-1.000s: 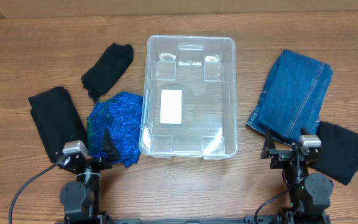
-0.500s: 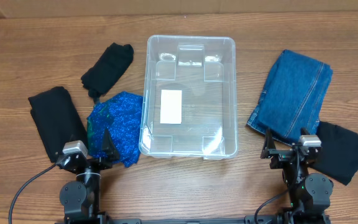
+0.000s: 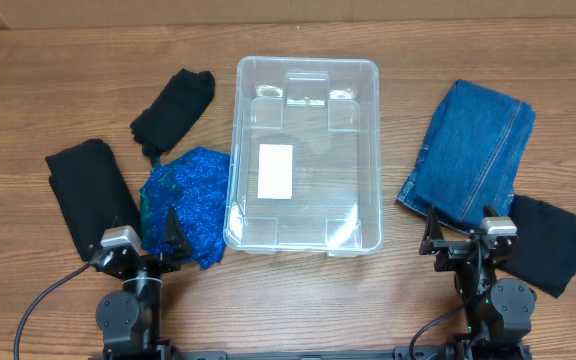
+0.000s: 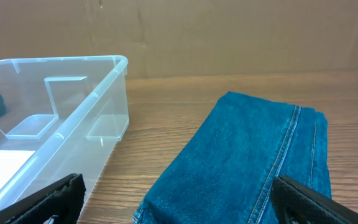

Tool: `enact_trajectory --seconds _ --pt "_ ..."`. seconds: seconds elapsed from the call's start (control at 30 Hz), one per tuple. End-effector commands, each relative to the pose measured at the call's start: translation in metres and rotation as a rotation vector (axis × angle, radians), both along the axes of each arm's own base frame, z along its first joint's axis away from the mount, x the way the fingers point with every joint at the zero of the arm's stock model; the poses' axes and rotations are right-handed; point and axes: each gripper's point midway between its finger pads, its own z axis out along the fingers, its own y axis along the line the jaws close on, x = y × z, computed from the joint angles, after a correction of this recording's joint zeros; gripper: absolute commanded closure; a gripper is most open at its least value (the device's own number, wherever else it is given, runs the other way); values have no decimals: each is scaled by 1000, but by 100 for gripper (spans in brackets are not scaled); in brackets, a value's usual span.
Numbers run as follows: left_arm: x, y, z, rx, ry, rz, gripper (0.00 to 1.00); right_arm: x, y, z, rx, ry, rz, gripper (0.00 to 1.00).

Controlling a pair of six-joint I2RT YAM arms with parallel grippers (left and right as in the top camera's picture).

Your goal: Pack container

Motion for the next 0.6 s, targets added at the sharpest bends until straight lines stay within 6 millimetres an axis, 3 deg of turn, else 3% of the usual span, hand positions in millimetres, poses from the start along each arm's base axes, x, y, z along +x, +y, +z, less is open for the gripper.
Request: enact_trajectory --seconds 0.0,0.23,0.33,0.57 --pt "0 0 0 -5 -7 3 0 -1 0 5 0 -18 0 0" --pt "0 0 0 -5 -7 3 0 0 0 5 0 -19 0 0" --pt "0 0 1 -5 -7 3 0 1 0 15 -1 -59 1 0" --pt "0 0 1 -5 -7 2 0 0 0 5 1 -19 1 0"
